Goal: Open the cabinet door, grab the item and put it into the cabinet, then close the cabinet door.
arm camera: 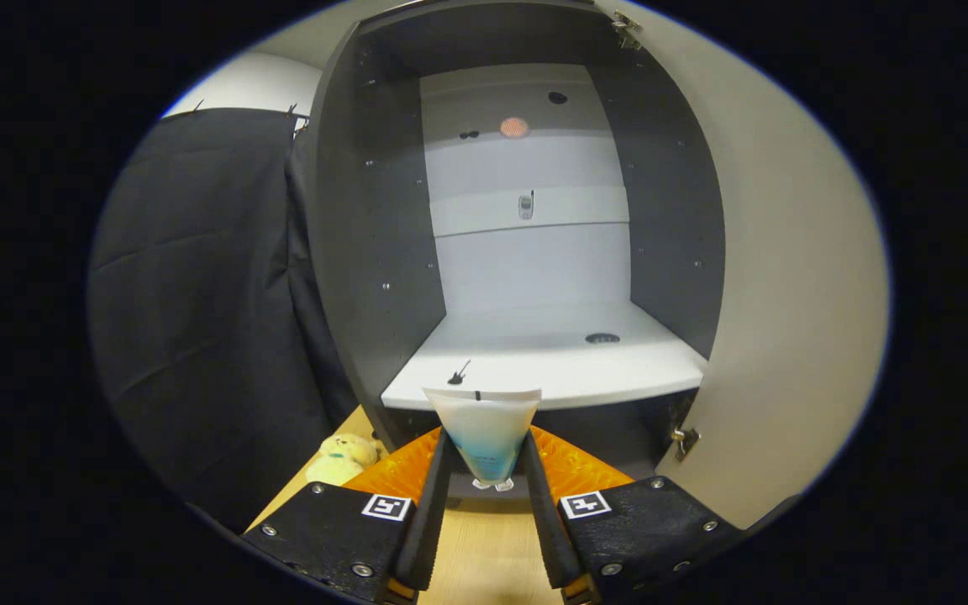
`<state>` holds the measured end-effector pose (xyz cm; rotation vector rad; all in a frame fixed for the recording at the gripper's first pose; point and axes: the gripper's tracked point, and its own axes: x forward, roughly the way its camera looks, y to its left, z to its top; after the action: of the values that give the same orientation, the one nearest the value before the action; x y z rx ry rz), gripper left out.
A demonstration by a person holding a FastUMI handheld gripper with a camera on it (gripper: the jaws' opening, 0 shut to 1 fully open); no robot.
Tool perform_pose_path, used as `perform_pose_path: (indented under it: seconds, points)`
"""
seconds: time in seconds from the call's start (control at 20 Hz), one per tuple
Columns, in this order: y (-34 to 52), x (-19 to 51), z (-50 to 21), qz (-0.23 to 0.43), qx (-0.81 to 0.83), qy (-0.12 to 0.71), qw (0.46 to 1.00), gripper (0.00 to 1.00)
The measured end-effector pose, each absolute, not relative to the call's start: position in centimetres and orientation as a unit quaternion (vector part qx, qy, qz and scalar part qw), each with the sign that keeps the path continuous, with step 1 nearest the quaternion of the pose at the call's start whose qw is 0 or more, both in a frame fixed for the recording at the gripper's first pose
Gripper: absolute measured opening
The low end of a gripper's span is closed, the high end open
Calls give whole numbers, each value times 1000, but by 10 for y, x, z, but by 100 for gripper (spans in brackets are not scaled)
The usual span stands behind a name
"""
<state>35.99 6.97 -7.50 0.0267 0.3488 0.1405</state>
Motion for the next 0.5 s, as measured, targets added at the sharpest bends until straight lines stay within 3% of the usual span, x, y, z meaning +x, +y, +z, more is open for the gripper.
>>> perform_pose_path:
  seconds: [0.5]
  points:
    - [75, 445, -32, 71, 1, 145, 987, 50]
